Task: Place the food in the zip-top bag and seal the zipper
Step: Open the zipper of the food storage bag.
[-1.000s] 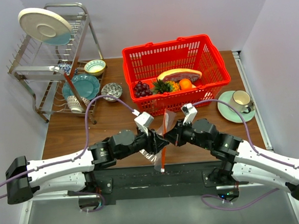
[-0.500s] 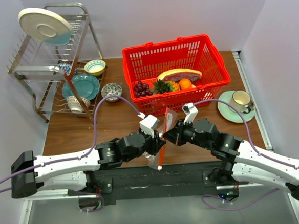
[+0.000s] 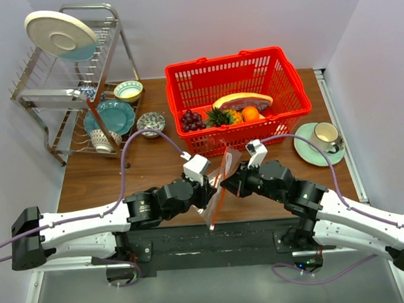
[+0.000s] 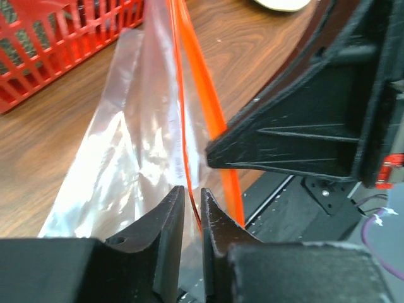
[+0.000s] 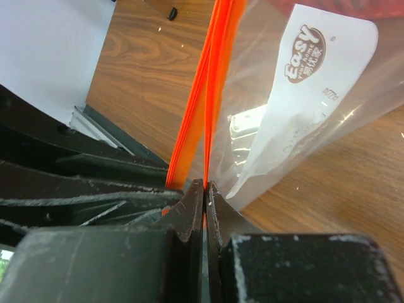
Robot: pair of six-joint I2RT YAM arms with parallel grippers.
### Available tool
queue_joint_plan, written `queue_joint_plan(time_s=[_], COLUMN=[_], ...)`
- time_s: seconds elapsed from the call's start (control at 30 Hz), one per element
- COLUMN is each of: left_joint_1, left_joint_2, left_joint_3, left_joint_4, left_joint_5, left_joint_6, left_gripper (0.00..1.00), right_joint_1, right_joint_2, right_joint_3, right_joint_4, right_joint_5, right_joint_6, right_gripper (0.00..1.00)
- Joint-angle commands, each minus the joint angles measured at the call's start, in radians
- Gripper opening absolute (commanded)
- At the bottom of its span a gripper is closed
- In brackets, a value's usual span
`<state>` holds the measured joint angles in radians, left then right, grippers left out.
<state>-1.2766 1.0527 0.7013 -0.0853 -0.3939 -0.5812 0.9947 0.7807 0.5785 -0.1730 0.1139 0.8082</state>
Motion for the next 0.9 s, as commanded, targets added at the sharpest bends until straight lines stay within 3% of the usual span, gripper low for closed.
queue_joint_plan(time_s=[0.0, 0.2, 0.27, 0.37, 0.6, 0.87], left_joint_1=[0.000, -0.001, 0.000, 0.000, 0.000, 0.000], left_joint_2=[0.003, 0.026, 0.024, 0.009, -0.013, -0.106], left_joint_3=[0.050, 0.075, 0.075, 0.098, 0.223, 0.363], left_joint_4=[-0.031, -0.080, -0.090, -0.138, -0.465, -0.784], left_joint_5=[-0.074, -0.111, -0.115, -0.152, -0.235, -0.342], left_joint_6=[0.015, 0.020, 0.024, 0.032, 0.057, -0.034], left_gripper=[0.19, 0.09, 0.01, 0.00, 0.00, 0.00], right_joint_1=[0.001, 0.001, 0.001, 0.001, 0.001, 0.047], right_joint_2=[0.003, 0.009, 0.011, 0.022, 0.199, 0.463], right_joint_3=[0.029, 0.030, 0.030, 0.027, 0.024, 0.259], right_joint_4=[0.017, 0.017, 0.013, 0.024, 0.225, 0.377], right_joint_5=[0.001, -0.008, -0.005, -0.005, -0.103, -0.184], right_joint_6=[0.011, 0.014, 0.013, 0.009, 0.032, 0.003], right_gripper=[0.00, 0.00, 0.00, 0.00, 0.00, 0.00])
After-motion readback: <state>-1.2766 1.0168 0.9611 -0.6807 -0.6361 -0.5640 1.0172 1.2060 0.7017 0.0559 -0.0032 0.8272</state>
